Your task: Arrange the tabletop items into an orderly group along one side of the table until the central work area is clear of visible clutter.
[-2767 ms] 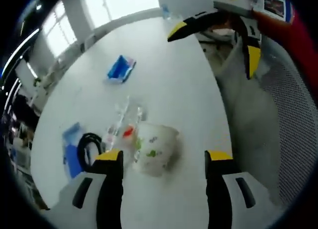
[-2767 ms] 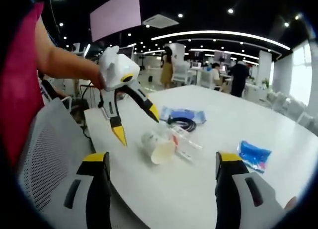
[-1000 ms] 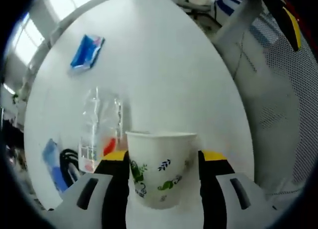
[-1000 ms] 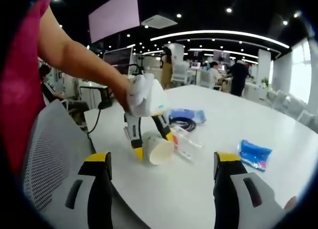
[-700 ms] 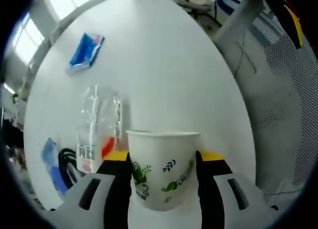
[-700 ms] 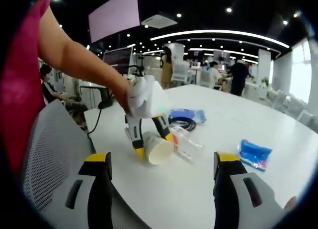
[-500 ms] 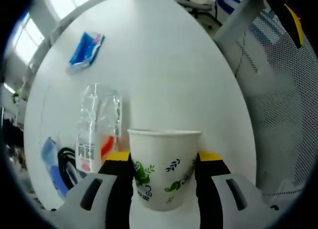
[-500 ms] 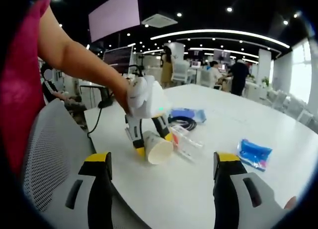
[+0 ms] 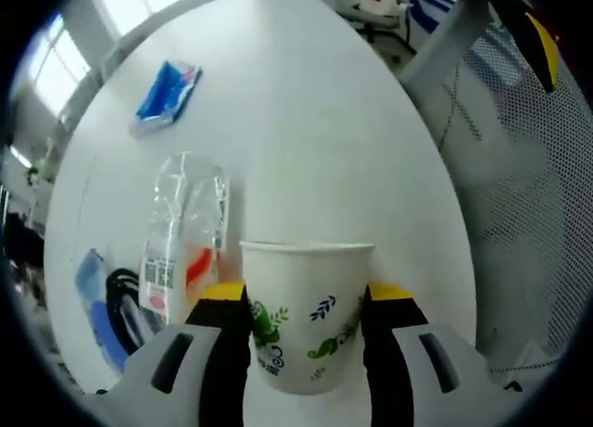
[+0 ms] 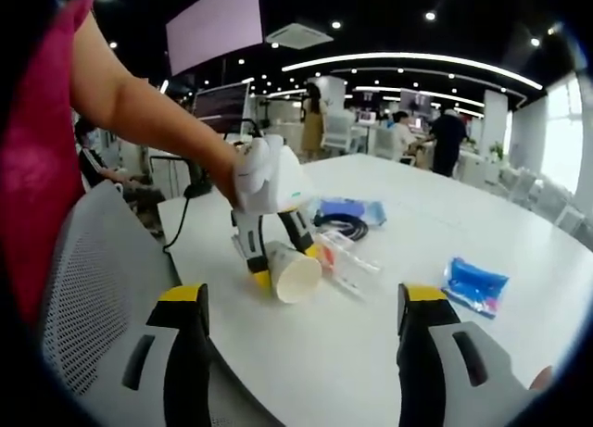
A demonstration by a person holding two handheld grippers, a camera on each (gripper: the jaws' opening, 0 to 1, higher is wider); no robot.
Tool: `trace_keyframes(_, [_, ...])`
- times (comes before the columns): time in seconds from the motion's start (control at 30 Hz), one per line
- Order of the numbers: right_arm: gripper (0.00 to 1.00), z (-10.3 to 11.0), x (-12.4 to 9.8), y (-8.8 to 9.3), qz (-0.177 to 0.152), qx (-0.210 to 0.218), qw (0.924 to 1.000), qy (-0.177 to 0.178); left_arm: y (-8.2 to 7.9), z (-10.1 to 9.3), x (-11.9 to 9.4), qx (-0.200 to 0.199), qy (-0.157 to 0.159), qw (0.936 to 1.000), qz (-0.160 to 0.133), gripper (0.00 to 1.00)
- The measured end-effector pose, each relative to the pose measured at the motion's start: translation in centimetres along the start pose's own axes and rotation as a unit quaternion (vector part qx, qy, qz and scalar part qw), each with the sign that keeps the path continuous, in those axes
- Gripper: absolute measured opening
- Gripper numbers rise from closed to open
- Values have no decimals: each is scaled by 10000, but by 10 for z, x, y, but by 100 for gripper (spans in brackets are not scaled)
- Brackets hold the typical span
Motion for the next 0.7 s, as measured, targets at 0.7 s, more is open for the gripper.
trace_keyframes(0.7, [82, 2, 4, 5, 187, -38, 9998, -98, 12, -6, -21, -775, -411, 9942, -625, 44])
Point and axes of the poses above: the point that each gripper's makers call its tool centre point, and the gripper's own axes: x roughly forward along the fingers, z roughly to its left, y roughly out of its underside, the point moved 7 cm from there along -x, roughly backward along the fingers, and after that the axes turned 12 degrees about -y, right-handed, at the moved point
